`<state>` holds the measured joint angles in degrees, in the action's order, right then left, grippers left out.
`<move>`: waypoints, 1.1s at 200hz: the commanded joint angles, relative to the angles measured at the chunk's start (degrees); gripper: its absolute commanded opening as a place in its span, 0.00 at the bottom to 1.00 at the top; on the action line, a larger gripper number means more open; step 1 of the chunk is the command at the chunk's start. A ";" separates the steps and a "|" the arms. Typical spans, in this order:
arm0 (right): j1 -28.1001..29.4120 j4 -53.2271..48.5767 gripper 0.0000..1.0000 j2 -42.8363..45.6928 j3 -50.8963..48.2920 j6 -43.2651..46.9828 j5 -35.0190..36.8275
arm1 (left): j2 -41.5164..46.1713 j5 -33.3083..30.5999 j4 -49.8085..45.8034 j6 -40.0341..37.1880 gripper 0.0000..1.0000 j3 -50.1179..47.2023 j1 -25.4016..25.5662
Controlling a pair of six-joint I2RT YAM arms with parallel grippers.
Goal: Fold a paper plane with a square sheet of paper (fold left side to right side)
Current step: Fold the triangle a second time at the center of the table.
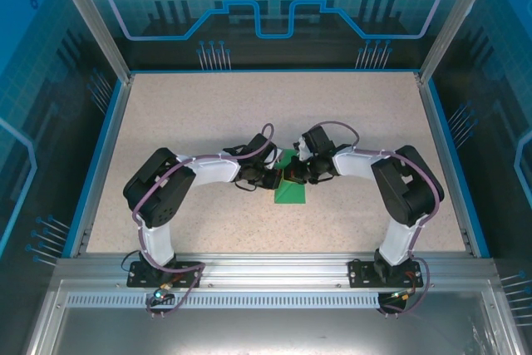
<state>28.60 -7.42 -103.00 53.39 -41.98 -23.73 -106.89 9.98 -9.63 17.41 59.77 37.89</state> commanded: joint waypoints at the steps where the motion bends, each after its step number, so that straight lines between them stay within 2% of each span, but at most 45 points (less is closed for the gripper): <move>1: 0.63 -2.99 0.00 -0.78 1.12 1.82 1.59 | -2.62 -0.45 -2.33 -1.50 0.03 0.56 0.34; 75: 0.52 -6.49 0.00 -0.12 0.44 3.96 4.78 | -2.55 -0.53 -3.27 -1.68 0.08 1.14 0.46; 99: 0.55 -7.42 0.00 -0.11 0.25 4.31 5.94 | -1.85 -1.08 -3.89 -1.68 0.12 1.14 0.49; 162: 0.50 -7.43 0.00 -0.50 0.07 4.36 6.35 | 7.50 -3.43 -5.27 -0.68 0.23 -1.83 0.45; 190: 0.52 -6.87 0.00 -0.56 0.12 4.11 5.89 | 11.95 0.69 -4.31 1.71 0.25 -4.02 0.47; 220: 0.54 -6.60 0.00 -0.89 0.23 4.01 5.59 | 13.51 10.21 1.61 5.96 0.24 -7.38 0.59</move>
<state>28.88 -11.75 -103.00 53.36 -38.52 -19.51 -94.70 11.53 -11.99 19.22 55.40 38.37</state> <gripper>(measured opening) 0.045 0.246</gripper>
